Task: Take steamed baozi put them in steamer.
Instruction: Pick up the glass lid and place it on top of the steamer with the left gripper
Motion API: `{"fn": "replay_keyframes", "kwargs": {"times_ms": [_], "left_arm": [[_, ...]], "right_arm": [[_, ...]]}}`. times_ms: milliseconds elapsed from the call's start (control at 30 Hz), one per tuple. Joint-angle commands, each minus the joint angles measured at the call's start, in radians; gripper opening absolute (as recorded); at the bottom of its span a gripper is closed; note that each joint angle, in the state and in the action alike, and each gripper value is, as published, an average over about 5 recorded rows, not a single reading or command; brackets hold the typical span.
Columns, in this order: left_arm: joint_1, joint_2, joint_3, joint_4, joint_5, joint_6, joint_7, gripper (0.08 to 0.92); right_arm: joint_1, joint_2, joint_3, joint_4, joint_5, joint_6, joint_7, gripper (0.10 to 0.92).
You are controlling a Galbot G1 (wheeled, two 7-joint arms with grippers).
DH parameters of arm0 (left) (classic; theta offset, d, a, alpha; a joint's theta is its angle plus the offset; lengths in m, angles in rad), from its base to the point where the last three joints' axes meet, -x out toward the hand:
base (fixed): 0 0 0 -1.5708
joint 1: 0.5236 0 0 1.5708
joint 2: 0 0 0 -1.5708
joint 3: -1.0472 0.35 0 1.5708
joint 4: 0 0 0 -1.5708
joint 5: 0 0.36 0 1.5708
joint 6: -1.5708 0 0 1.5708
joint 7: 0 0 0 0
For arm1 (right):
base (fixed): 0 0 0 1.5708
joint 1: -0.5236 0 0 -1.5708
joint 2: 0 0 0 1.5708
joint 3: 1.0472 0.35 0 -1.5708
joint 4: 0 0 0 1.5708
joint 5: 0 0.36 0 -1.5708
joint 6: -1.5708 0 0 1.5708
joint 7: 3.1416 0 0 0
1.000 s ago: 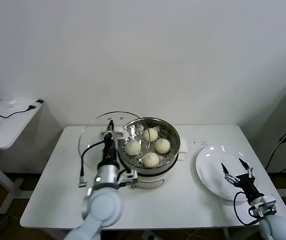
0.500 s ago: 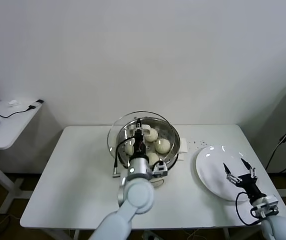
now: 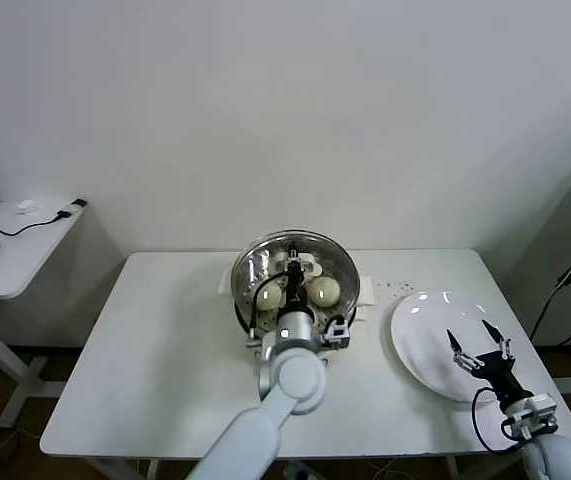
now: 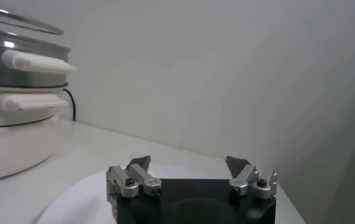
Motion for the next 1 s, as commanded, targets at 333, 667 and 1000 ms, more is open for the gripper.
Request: {"fn": "replay_keyframes", "kwargs": {"times_ms": [333,667,1000], "left_arm": [[-0.030,-0.019,0.010,0.091,-0.034,0.005,-0.024,0.150],[-0.034,-0.016,0.010,0.102,-0.059,0.011,-0.033,0.150],[-0.043,-0.016,0.017,0.110,-0.068,0.015,-0.032,0.150]], "right_arm": [[0.006,0.008,0.003,-0.013,-0.012,0.008,-0.005,0.823],[0.006,0.010,0.011,-0.016,-0.015,0.013,-0.010,0.823],[0.008,0.016,0.014,-0.024,-0.023,0.018,-0.018,0.823]]}}
